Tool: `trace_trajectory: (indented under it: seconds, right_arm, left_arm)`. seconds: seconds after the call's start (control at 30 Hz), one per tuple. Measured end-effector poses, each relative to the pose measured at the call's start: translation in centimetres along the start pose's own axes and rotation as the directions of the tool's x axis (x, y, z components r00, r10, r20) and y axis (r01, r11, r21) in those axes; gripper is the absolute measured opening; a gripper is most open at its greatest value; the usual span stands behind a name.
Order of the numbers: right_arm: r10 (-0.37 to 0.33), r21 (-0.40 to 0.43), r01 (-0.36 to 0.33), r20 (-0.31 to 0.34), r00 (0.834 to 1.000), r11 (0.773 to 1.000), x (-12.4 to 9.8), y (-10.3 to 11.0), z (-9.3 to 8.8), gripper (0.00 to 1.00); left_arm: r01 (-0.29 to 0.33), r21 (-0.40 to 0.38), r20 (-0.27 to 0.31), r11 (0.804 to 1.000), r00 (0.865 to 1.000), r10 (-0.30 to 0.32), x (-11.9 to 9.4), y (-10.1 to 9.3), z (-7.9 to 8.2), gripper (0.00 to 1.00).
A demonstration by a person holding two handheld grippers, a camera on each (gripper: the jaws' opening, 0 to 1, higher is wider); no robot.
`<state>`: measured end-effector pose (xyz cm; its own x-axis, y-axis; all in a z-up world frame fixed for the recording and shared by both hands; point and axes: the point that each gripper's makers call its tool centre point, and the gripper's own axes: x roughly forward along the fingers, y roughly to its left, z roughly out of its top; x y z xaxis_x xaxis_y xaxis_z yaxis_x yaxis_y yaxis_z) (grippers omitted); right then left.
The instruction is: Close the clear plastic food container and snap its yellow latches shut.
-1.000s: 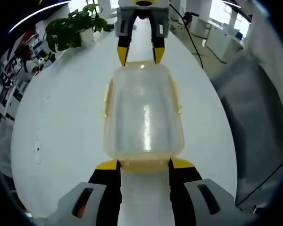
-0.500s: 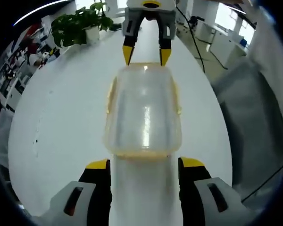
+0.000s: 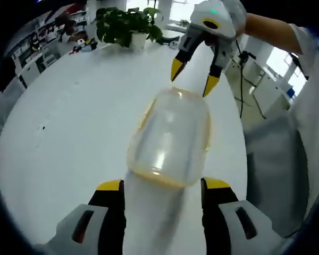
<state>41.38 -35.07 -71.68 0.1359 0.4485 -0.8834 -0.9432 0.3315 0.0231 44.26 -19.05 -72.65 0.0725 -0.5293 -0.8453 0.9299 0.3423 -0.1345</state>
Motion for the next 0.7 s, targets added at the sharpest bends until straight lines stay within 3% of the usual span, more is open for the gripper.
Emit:
trace_trajectory:
  seconds: [0.13,0.27,0.37,0.4,0.47,0.57,0.63,0.7]
  right_arm:
    - [-0.048,0.118,0.047,0.003,0.999,0.992,0.1,-0.7,0.2,0.40]
    - [-0.049,0.283,0.050,-0.012,0.999,0.958,0.3,-0.8,-0.4,0.38]
    - [-0.094,0.398,0.084,0.007,0.996,0.914,0.2,-1.5,-0.2,0.35]
    - [-0.097,0.460,0.082,0.009,0.995,0.884,0.2,-1.6,-0.3,0.34]
    - [-0.114,0.518,0.079,0.037,0.993,0.852,0.3,-1.8,0.1,0.36]
    - [-0.133,0.551,0.090,0.038,0.990,0.829,0.5,-1.9,0.0,0.37]
    - [-0.176,0.585,0.129,0.024,0.984,0.801,0.7,-2.3,-0.2,0.37]
    - [-0.151,0.594,0.131,-0.016,0.988,0.793,1.1,-1.8,-0.9,0.37]
  left_arm:
    - [0.050,-0.160,0.076,0.986,0.996,-0.038,0.2,-1.0,1.0,0.53]
    - [0.057,-0.300,0.107,0.952,0.994,-0.026,0.2,-1.3,1.4,0.52]
    - [0.042,-0.398,0.117,0.916,0.993,0.006,0.3,-1.0,1.4,0.47]
    - [0.055,-0.436,0.142,0.898,0.990,0.008,0.4,-1.0,1.7,0.47]
    - [0.064,-0.513,0.161,0.856,0.987,0.023,0.5,-1.0,1.9,0.50]
    - [0.041,-0.541,0.146,0.840,0.988,0.046,0.9,-1.1,1.4,0.51]
    - [0.021,-0.594,0.137,0.804,0.988,0.075,1.3,-0.9,1.0,0.51]
    - [0.027,-0.642,0.153,0.766,0.984,0.093,1.3,-1.0,1.1,0.50]
